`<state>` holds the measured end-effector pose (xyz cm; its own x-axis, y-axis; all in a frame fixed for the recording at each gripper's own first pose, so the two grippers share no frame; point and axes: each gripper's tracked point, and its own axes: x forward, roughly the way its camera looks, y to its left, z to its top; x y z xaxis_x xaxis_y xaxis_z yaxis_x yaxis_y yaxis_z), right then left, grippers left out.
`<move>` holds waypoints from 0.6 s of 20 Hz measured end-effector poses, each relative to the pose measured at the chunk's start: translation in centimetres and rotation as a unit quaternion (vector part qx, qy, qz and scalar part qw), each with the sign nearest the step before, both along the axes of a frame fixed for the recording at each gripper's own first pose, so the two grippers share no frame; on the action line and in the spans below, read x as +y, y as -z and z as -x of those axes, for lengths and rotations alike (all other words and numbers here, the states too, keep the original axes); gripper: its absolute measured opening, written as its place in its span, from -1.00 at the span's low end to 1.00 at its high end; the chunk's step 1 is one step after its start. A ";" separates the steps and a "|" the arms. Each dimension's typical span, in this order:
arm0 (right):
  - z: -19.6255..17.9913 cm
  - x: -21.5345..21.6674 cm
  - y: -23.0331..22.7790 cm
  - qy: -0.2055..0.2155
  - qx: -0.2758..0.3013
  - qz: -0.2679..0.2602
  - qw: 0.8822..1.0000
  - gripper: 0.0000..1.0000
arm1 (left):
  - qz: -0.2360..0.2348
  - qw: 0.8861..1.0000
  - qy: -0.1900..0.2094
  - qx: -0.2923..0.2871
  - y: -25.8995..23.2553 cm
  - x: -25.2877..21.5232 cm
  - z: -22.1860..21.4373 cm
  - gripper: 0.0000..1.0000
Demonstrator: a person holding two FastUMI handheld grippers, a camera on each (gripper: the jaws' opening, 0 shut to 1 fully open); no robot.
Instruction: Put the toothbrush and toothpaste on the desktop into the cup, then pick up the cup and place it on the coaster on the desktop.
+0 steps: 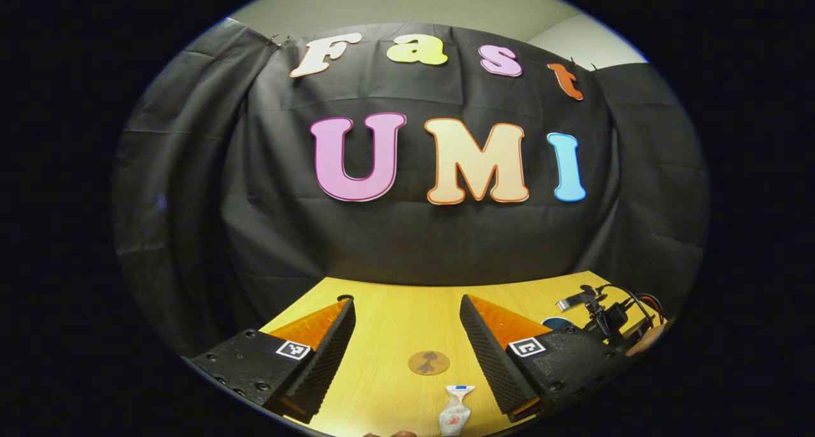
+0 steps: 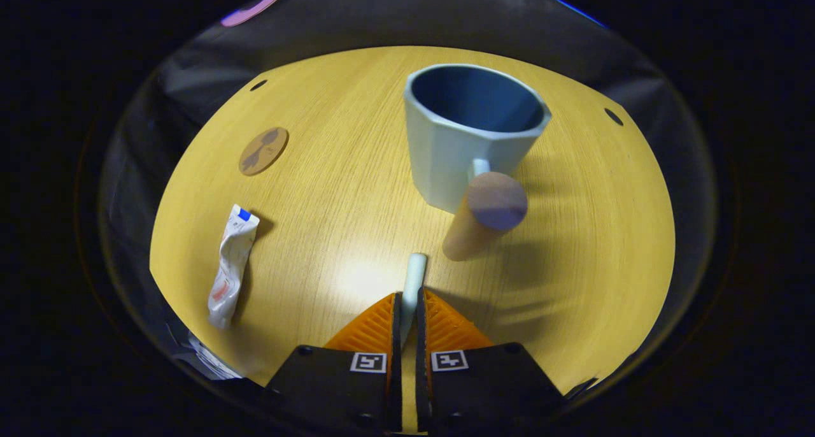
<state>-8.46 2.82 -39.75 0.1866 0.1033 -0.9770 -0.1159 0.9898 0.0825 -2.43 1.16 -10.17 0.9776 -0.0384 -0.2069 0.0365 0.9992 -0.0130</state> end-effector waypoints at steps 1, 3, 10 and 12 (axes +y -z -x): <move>0.1 -0.1 0.0 0.004 0.003 -0.009 1.000 -0.78 | 0.002 1.000 0.008 0.011 0.8 -0.6 0.0 0.93; 0.0 -0.1 0.0 0.005 -0.004 -0.013 1.000 -0.78 | 0.009 0.999 0.026 0.038 2.8 -1.8 0.0 0.94; 0.1 0.1 -0.1 -0.013 -0.044 0.006 0.999 -0.78 | 0.011 0.985 0.064 0.159 11.4 -4.6 0.8 0.94; 0.1 0.1 0.0 -0.010 -0.044 0.003 0.999 -0.78 | 0.007 0.979 0.070 0.193 14.0 -5.0 1.3 1.00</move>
